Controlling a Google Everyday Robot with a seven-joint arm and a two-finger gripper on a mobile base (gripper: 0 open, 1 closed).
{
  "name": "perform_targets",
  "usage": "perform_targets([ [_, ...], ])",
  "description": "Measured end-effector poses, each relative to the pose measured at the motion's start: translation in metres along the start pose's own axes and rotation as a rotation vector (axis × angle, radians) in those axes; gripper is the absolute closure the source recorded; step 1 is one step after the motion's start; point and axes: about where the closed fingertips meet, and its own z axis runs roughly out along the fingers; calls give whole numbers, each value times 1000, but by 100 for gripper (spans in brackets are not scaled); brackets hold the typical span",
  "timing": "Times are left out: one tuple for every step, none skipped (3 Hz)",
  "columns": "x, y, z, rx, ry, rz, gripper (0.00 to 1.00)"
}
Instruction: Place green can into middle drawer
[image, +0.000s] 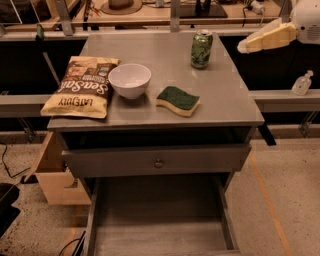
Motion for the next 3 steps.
perform_targets([
  [0,1,0,-4,3,-2,0],
  [8,-1,23,-18,-14,52,0],
  [45,-28,76,19,-22,158,0],
])
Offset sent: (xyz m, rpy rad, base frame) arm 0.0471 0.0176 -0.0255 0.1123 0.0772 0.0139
